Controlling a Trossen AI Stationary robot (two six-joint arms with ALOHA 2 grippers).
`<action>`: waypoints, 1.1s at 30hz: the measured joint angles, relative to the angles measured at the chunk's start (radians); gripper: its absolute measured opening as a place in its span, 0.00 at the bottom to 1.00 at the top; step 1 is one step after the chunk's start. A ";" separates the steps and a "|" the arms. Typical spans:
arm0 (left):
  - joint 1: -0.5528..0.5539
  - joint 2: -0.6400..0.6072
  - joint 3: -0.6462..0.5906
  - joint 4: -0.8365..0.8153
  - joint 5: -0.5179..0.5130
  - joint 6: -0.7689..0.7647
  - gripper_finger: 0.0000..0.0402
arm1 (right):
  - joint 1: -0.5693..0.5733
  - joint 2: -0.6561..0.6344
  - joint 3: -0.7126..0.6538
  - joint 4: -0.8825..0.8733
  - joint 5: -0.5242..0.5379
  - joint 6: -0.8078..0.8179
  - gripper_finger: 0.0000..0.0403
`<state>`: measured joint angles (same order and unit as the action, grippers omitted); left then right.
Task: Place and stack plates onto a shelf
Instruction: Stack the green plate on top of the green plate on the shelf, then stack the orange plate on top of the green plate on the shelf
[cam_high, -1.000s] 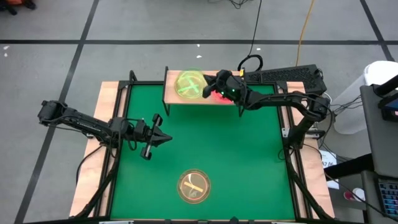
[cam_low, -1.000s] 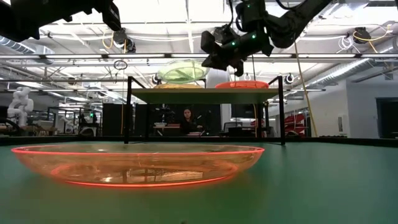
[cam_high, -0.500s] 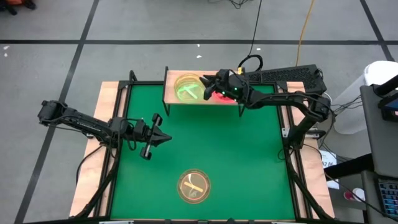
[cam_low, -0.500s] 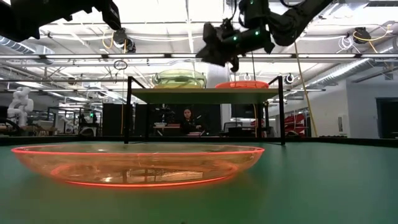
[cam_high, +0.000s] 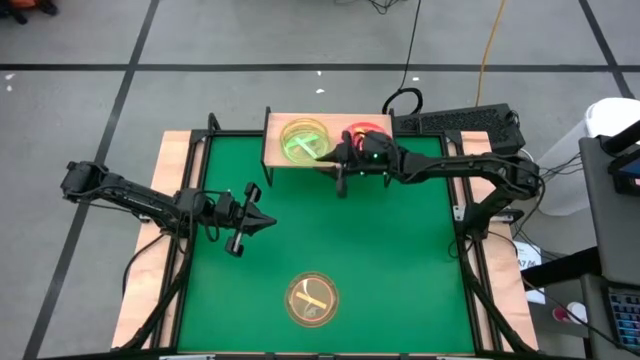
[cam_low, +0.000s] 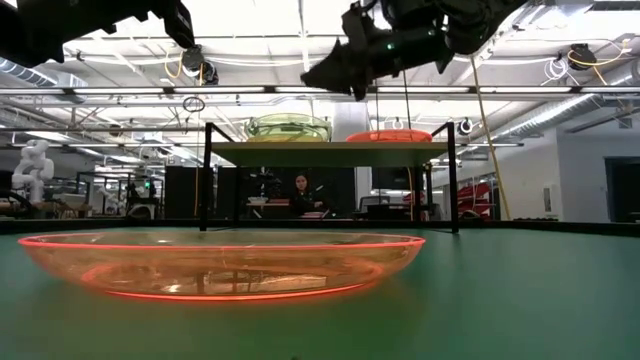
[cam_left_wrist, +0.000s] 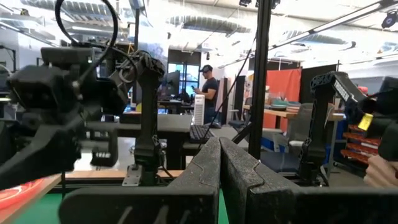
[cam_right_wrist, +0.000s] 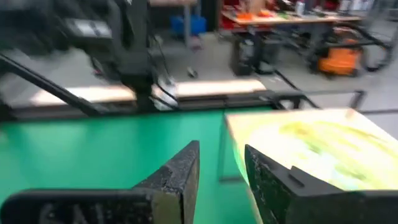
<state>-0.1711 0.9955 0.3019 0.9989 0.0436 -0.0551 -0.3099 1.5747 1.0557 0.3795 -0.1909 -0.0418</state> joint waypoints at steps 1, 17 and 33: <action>0.000 0.000 0.000 0.000 -0.001 0.000 0.01 | 0.007 0.000 0.000 -0.020 0.021 -0.024 0.26; 0.000 0.000 0.000 -0.002 -0.045 -0.002 0.01 | 0.024 0.032 0.000 -0.097 0.042 -0.100 0.00; 0.000 0.000 0.000 -0.008 -0.096 -0.004 0.01 | -0.038 0.083 -0.001 -0.006 0.143 0.004 0.00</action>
<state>-0.1707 0.9957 0.3019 0.9910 -0.0528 -0.0592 -0.3477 1.6581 1.0550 0.3736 -0.0481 -0.0380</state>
